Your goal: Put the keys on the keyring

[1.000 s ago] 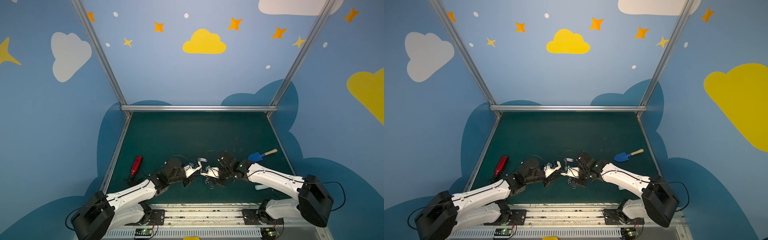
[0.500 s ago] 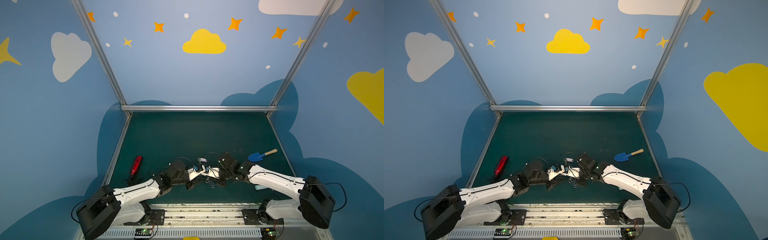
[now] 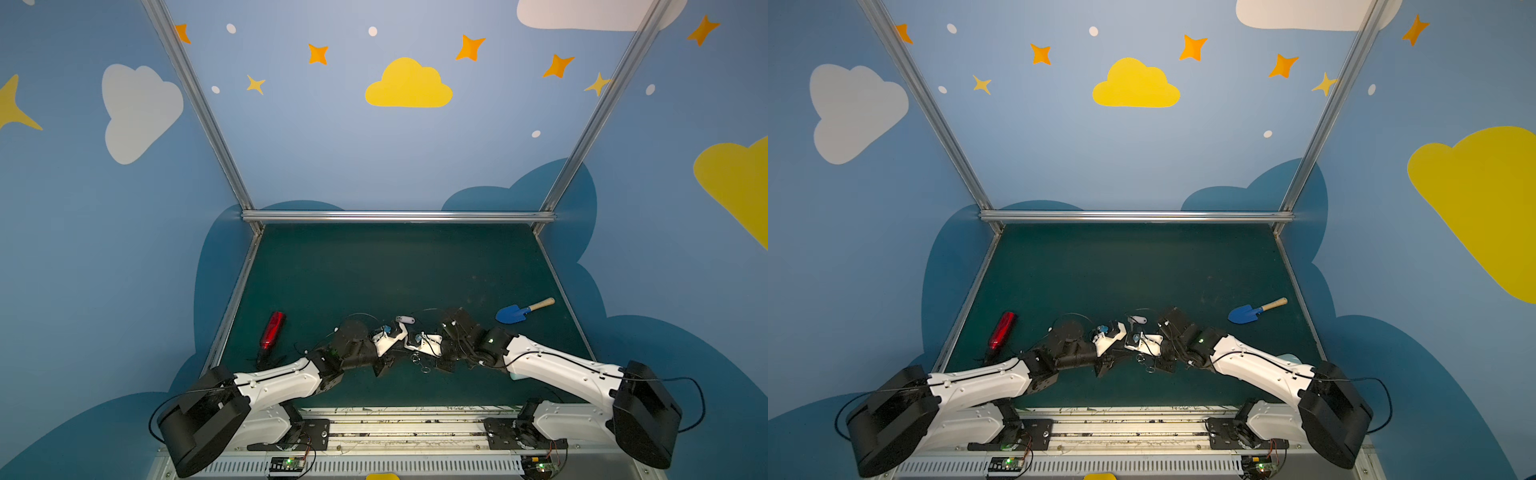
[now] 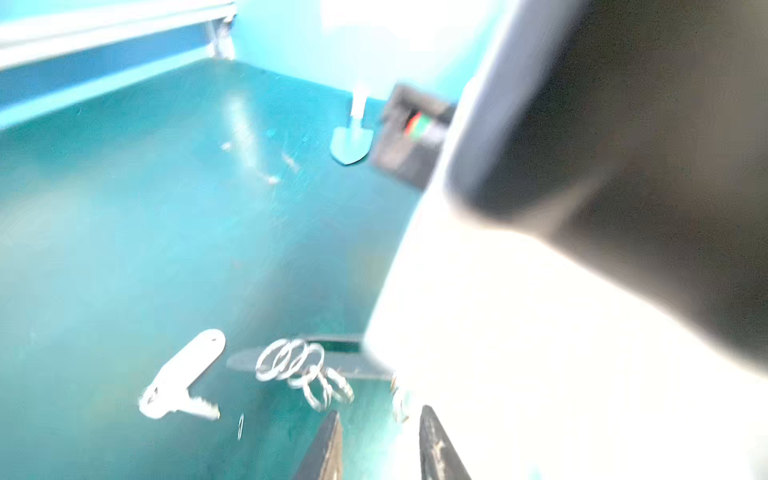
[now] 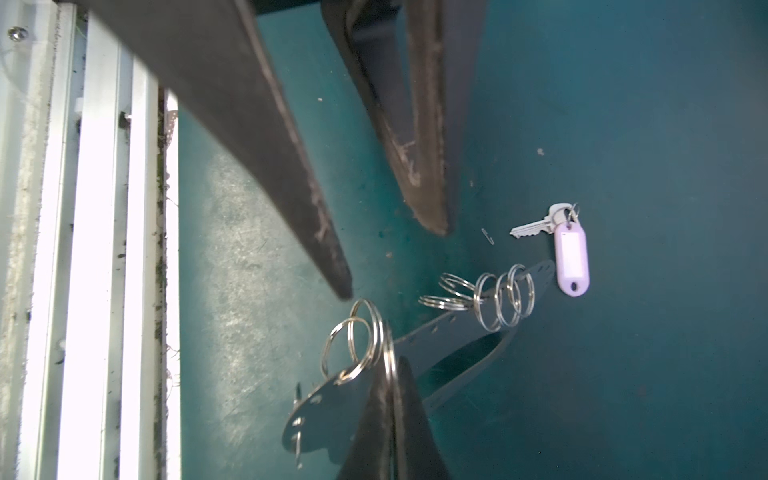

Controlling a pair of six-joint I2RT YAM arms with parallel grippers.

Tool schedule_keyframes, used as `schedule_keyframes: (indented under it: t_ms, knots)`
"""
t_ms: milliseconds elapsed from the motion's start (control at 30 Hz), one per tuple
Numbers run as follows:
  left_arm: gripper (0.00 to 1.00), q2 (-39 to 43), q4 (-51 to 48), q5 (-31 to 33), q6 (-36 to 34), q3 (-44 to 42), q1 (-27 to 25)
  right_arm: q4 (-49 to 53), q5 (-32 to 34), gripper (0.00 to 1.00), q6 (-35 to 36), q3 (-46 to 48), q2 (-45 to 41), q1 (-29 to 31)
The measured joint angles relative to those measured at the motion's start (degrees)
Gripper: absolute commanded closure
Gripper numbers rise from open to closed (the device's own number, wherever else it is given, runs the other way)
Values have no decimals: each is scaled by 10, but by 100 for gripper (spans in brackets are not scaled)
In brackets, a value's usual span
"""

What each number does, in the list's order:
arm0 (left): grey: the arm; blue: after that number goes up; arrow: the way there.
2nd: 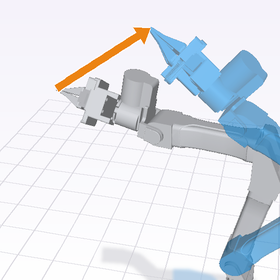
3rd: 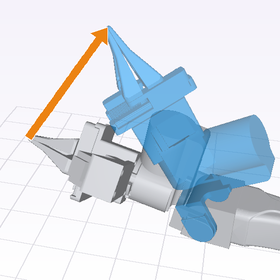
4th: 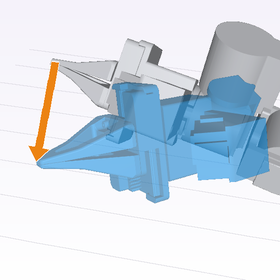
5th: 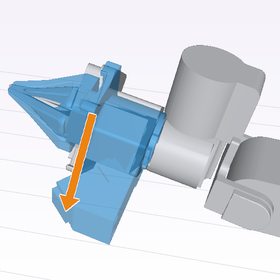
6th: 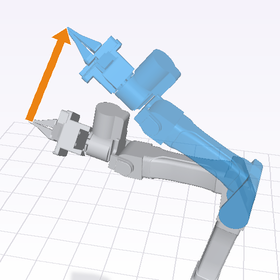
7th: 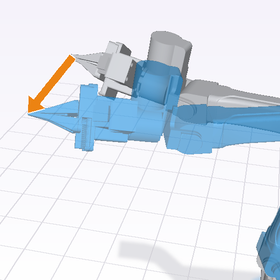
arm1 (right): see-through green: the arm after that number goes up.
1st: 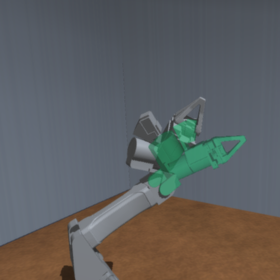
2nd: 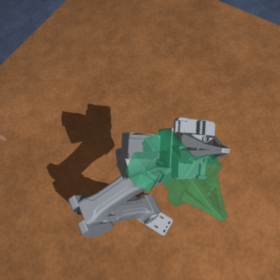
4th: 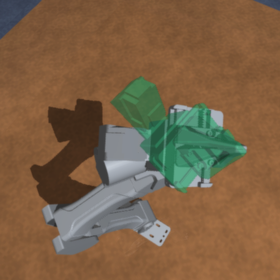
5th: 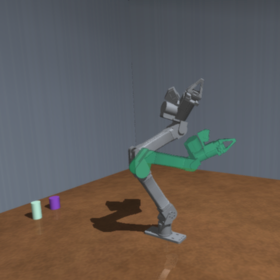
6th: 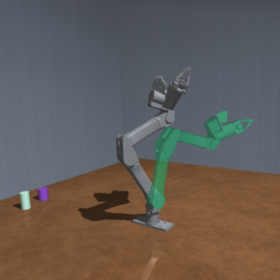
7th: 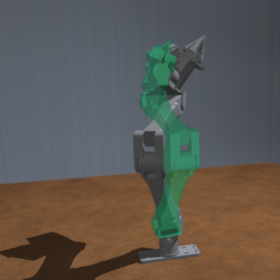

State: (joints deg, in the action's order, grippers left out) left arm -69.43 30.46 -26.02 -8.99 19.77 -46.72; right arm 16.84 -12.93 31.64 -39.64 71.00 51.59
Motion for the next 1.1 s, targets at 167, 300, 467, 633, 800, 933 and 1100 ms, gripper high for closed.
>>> schedule_keyframes:
  t_ms: [167,300,467,633,800,933,1100]
  knots:
    - [66,13,7,2,30,-11,4,-3,-1,100,7,0,-2,-9]
    - [67,10,16,1,46,-13,6,-29,-11,100,20,24,-23,-16]
    - [68,-25,24,-7,58,-6,6,-38,-28,100,36,38,-30,-20]
    - [68,-56,28,-19,62,14,6,-46,-37,100,49,40,-34,-20]
    - [69,-75,37,-29,61,34,5,-49,-45,100,64,40,-34,-20]
    - [69,-78,37,-38,59,39,4,-51,-48,100,68,41,-34,-21]
    - [68,-83,35,-49,54,40,1,-51,-47,100,65,41,-34,-23]
